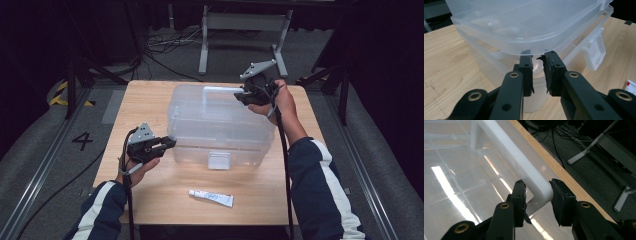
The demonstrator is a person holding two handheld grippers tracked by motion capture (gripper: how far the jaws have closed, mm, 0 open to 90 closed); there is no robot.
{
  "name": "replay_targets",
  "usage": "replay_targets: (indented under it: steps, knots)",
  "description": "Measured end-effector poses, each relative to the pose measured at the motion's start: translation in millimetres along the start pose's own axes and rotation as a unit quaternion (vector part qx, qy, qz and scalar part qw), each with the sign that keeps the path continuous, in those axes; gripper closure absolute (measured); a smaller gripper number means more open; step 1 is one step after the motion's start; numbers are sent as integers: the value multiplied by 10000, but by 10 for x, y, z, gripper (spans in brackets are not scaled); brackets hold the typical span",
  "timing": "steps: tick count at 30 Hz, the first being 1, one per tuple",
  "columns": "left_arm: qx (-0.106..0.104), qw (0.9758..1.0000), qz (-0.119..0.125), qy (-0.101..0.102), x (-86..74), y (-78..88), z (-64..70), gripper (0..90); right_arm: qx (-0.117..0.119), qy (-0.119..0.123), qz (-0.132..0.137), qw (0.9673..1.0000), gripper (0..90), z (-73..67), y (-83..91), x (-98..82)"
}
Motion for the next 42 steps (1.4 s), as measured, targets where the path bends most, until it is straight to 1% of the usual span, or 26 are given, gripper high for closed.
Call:
replay_targets:
  steps: [4,6,7,8,9,11,13,14,16,21,23,27,33,37,39,42]
  knots:
    - [6,10000,-56,-39,-8,3,3,813,-48,-47,68,10000,600,1,43,-35]
    - [33,9999,-96,-74,-9,2,2,826,-21,-101,118,9999,598,6,73,-61]
    - [33,9999,-96,-74,-9,2,2,834,-70,-98,110,9999,582,6,88,-78]
    - [54,9998,-150,-114,-10,2,6,834,-70,-98,110,9999,582,6,88,-78]
    - [80,9996,-187,-187,-3,4,9,849,-105,-116,208,9997,576,16,147,-130]
    - [110,9994,-224,-256,3,4,23,885,-111,-173,312,9993,563,38,211,-183]
    - [113,9993,-229,-269,4,4,21,892,-144,-245,392,9988,560,77,287,-253]
    - [113,9993,-229,-269,4,4,21,894,-144,-245,392,9988,560,77,287,-253]
    - [116,9992,-238,-285,5,4,21,894,-179,-352,462,9982,545,120,374,-338]
    - [141,9991,-251,-305,7,3,24,896,-273,-422,683,9964,522,220,595,-584]
    - [139,9991,-258,-310,9,4,23,896,-344,-487,722,9956,516,257,659,-696]
    - [134,9991,-254,-314,9,4,20,896,-475,-541,724,9948,510,301,740,-906]
    - [131,9990,-268,-324,11,4,19,897,-531,-750,806,9925,505,349,811,-1174]
    - [121,9990,-272,-321,12,4,17,897,-540,-709,724,9934,499,304,805,-1330]
    - [118,9991,-267,-313,11,4,16,897,-546,-675,714,9937,497,284,799,-1362]
    - [122,9991,-270,-315,12,4,17,897,-444,-607,715,9946,491,209,768,-1468]
Point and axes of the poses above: each handheld gripper's, and its own axes: y roughly backward along the jaws, x roughly out of its top, z roughly to its right, the point moved 1 cm from there along -y, roughly forward along the jaws, and after that the axes turned 6 degrees about -x, right-handed, at the moved point
